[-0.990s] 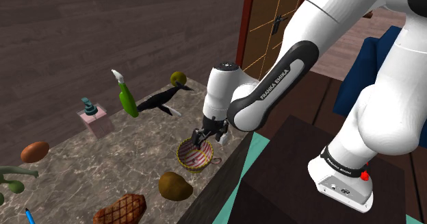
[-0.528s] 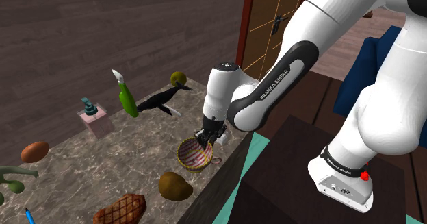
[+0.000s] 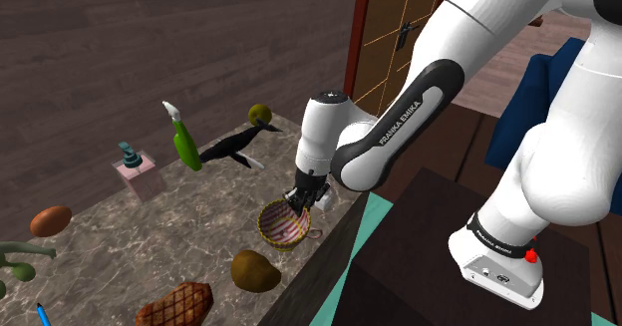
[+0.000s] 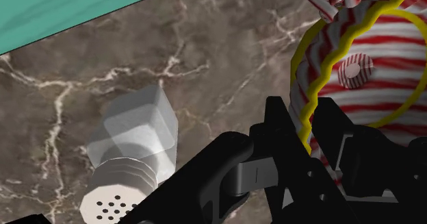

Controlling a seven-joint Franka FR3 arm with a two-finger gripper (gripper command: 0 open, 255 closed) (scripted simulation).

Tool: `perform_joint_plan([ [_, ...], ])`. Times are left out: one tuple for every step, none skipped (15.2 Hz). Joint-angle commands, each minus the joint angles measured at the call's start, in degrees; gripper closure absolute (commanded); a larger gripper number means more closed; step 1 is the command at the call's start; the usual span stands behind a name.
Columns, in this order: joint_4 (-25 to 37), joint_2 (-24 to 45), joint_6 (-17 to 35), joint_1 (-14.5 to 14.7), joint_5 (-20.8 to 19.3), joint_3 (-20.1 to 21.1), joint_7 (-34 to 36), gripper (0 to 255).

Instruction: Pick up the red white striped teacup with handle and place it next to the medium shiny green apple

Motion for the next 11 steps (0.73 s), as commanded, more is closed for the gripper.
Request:
perform_joint_plan([
  [0.04,-0.8,-0.78,-0.14,0.6,0.25,-0.36,255],
  [0.08,-1.65,-1.62,-0.28,1.16,0.46,-0.71,255],
  [0.12,-2.49,-2.47,-0.39,1.72,0.64,-1.05,255],
  [0.19,-3.32,-3.32,-0.48,2.25,0.79,-1.37,255],
  [0.26,-4.14,-4.17,-0.55,2.75,0.91,-1.68,255],
  [0.35,-4.95,-5.03,-0.6,3.23,1.01,-1.97,255],
  [0.46,-5.75,-5.9,-0.63,3.69,1.07,-2.24,255],
  [0.58,-6.54,-6.77,-0.66,4.11,1.12,-2.49,255],
  [0.71,-7.31,-7.64,-0.67,4.51,1.15,-2.73,255],
  [0.86,-8.07,-8.51,-0.67,4.89,1.16,-2.94,255],
  [1.02,-8.82,-9.38,-0.66,5.23,1.16,-3.14,255],
])
